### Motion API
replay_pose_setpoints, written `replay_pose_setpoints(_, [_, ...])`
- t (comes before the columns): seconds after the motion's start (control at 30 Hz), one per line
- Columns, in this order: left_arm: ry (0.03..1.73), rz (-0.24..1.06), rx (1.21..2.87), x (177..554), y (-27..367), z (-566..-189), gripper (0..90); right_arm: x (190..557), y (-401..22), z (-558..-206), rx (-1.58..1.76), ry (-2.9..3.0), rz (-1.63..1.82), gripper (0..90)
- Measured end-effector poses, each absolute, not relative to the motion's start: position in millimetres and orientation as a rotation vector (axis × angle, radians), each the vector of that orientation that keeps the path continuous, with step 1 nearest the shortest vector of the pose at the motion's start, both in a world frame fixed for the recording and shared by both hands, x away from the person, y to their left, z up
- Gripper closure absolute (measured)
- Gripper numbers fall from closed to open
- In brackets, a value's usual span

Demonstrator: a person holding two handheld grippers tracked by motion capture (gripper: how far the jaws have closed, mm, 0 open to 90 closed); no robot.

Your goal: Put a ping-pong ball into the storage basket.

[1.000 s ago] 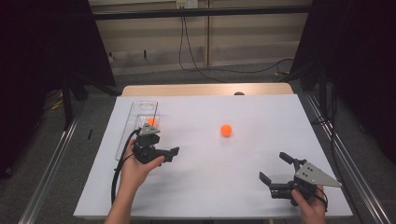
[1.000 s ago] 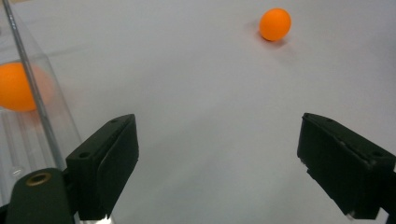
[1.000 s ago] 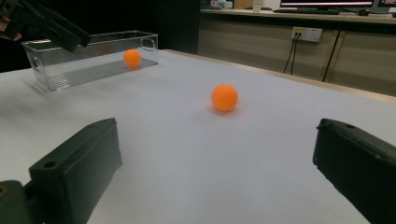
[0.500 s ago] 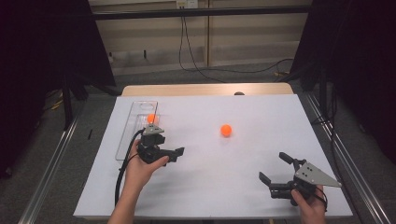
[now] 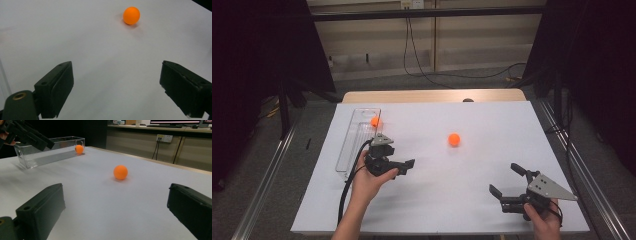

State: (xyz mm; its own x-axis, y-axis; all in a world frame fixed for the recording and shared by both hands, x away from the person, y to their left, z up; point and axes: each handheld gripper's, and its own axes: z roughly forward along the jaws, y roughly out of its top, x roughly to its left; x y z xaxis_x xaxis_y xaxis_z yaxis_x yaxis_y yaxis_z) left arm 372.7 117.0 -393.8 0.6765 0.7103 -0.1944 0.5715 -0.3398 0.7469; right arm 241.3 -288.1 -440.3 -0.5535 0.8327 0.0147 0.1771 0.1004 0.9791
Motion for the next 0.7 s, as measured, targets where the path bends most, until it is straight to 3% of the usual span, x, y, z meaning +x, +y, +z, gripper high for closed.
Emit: replay_pose_setpoints(0.7, [0.943, 0.185, 2.067, 375, 86, -404, 11.8, 243, -288, -441, 0.987, 1.82, 1.486, 0.8])
